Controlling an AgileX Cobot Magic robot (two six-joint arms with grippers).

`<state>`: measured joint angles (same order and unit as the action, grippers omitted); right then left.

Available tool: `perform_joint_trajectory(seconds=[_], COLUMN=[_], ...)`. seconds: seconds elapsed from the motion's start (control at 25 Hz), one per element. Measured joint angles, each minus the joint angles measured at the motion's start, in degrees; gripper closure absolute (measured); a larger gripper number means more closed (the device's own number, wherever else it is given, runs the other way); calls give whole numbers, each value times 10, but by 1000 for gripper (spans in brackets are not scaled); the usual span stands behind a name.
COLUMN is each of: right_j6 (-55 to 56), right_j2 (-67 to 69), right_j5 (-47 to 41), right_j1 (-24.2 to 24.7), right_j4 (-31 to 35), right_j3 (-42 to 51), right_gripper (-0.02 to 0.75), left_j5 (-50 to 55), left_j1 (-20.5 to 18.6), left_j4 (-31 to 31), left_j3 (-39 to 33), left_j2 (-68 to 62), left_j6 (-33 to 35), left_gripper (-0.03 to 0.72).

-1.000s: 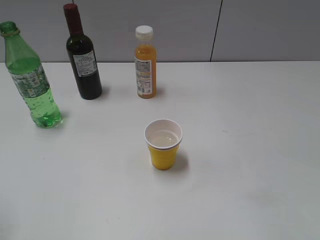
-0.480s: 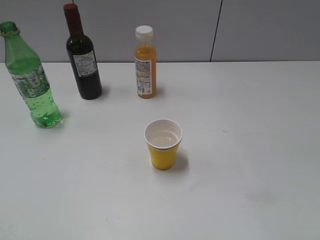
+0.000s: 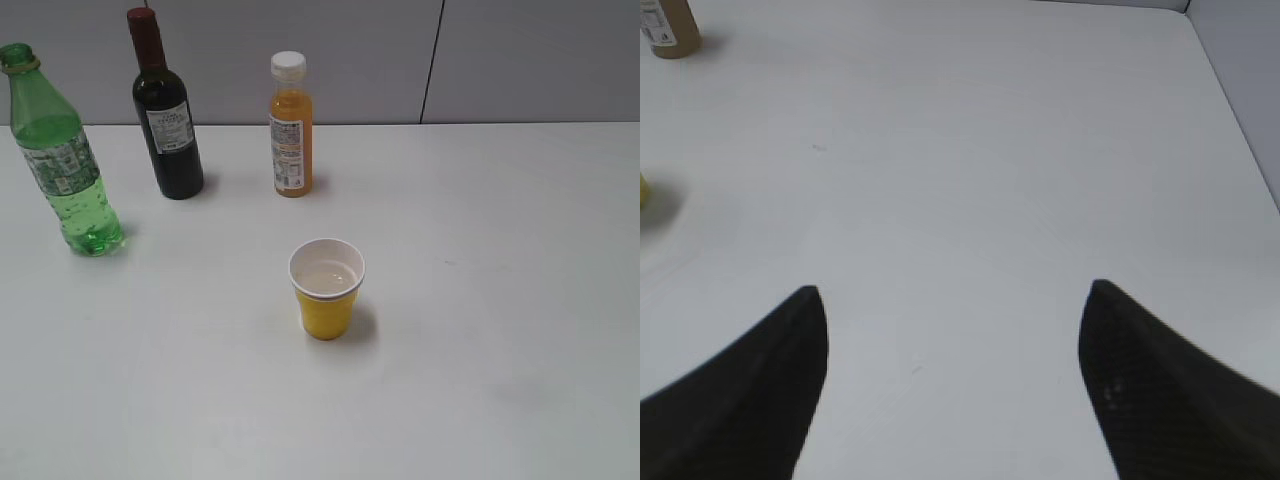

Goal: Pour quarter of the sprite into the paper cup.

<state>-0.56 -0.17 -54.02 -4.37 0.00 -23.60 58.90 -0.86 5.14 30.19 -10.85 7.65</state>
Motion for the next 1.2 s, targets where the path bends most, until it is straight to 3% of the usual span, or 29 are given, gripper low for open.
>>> perform_joint_trajectory(seconds=[0.44, 1.2], right_j6=[0, 0], right_j2=[0, 0], right_j5=[0, 0], right_j1=[0, 0], right_j4=[0, 0], right_j3=[0, 0], right_gripper=[147, 147], left_j5=[9, 9], left_j1=[7, 7], left_j4=[-4, -4], left_j3=[-11, -11], left_j2=[96, 100], left_j6=[0, 0], left_gripper=[105, 105])
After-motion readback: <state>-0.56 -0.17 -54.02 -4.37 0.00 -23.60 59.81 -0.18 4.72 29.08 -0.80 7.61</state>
